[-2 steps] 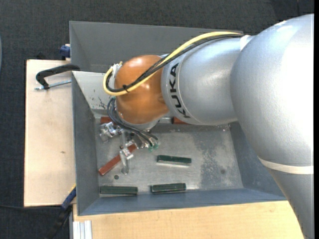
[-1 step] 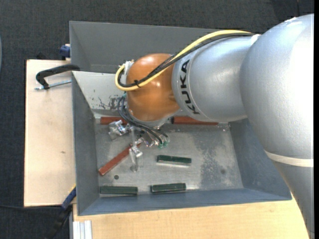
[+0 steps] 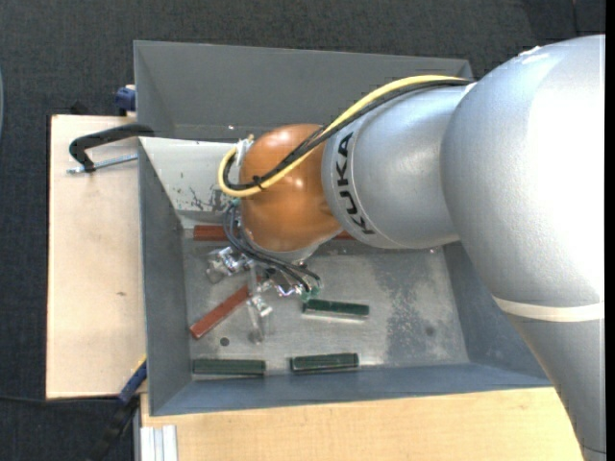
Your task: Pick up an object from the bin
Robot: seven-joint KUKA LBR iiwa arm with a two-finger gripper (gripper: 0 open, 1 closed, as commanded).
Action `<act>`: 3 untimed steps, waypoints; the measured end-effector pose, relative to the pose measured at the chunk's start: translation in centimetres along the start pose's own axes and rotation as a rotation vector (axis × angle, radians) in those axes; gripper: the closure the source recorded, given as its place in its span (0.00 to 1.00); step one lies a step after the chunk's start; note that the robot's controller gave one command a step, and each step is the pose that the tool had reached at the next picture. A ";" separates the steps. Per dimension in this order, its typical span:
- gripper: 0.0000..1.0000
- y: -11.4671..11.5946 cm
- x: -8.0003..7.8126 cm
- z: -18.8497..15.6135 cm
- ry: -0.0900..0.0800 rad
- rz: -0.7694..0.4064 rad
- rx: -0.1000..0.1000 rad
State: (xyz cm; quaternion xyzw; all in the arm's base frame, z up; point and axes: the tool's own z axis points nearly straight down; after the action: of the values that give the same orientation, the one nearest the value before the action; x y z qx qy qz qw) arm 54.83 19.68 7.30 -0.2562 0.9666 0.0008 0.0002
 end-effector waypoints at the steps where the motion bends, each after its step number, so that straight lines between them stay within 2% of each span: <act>1: 1.00 0.0 -3.2 0.2 -0.005 -0.230 0.001; 3: 1.00 0.0 -3.1 -0.2 -0.002 -0.230 -0.001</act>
Offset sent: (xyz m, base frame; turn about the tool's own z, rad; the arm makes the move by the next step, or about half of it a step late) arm 0.0000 0.0000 0.0000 0.0000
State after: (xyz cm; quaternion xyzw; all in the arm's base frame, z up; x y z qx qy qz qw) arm 57.46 21.24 7.48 -0.3654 0.9308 0.0013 0.0011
